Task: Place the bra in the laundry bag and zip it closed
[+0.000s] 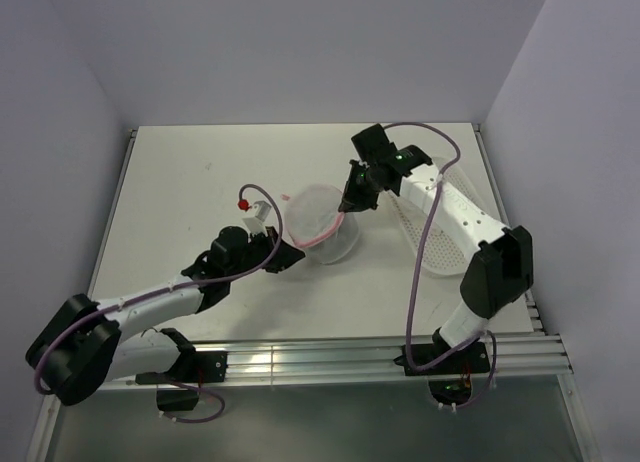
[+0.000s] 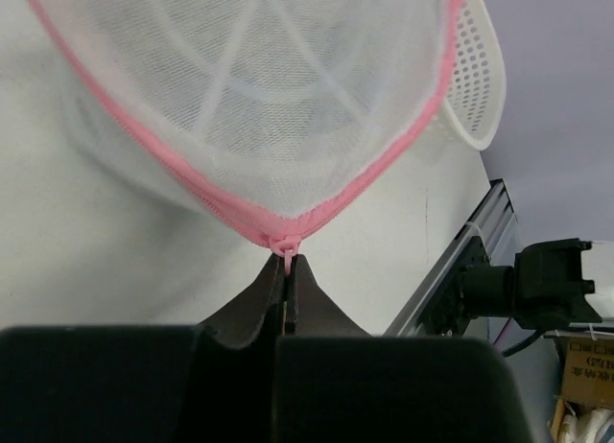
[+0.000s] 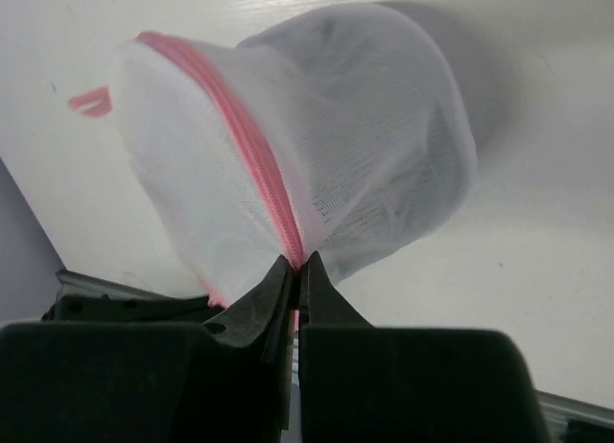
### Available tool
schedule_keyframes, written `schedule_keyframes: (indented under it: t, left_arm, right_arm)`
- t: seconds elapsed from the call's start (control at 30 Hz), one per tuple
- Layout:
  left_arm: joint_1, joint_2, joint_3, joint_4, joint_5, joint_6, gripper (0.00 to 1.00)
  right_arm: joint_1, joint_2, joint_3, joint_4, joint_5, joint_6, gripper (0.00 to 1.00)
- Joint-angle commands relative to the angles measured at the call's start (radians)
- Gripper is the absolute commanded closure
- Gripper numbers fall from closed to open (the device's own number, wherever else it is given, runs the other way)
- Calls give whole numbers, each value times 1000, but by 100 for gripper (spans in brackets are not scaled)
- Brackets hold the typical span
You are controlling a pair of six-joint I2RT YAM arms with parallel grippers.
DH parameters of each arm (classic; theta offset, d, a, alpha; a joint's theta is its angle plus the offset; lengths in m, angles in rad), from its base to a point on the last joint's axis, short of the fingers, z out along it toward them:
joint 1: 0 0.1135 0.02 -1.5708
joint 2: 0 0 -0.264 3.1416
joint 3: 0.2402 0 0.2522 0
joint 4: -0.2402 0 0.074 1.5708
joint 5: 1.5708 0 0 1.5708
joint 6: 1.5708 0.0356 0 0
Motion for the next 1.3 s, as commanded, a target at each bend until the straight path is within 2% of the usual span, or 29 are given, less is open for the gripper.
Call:
schedule_keyframes:
  t: [0.0, 0.1, 0.23, 0.27, 0.3, 0.37, 0.4, 0.43, 0.5, 0.63, 0.8, 0.93, 1.03, 1.27]
  left_arm:
    - [-45, -136, 23, -108, -54, 22, 100]
    - [-146, -178, 109, -226, -144, 67, 100]
    - [-174, -145, 155, -259, -138, 65, 100]
    - [-175, -128, 155, -238, -135, 65, 100]
    - [-175, -96, 155, -228, -130, 62, 100]
    - [-175, -63, 148, -183, -110, 56, 100]
    - [-175, -36, 146, -166, -104, 53, 100]
    - [-174, -22, 143, -150, -101, 50, 100]
    - [-174, 22, 148, -115, -96, 53, 100]
    - [-174, 87, 172, -67, -70, 51, 100]
    - [-172, 113, 182, -35, -55, 51, 100]
    - [-172, 113, 183, -21, -50, 48, 100]
    - [-172, 122, 188, -10, -37, 47, 100]
    - [-172, 132, 195, -3, -3, 54, 100]
  right_arm:
    - [-21, 63, 133, 17, 0, -79, 100]
    - [-11, 156, 260, -5, -65, -110, 100]
    - [8, 286, 432, -75, -57, -135, 100]
    - [8, 300, 463, -81, -59, -135, 97]
    - [9, 316, 470, -87, -59, -135, 87]
    - [9, 336, 472, -79, -31, -125, 77]
    - [11, 334, 461, -70, -19, -119, 67]
    - [11, 330, 455, -67, -8, -112, 61]
    - [8, 322, 455, -79, 22, -101, 57]
    - [9, 240, 420, -95, 49, -90, 57]
    - [12, 55, 195, -35, 49, -52, 57]
    - [35, -154, -88, 54, 20, 17, 57]
    - [83, -251, -251, 138, 10, 98, 57]
    - [152, -321, -467, 333, -36, 282, 57]
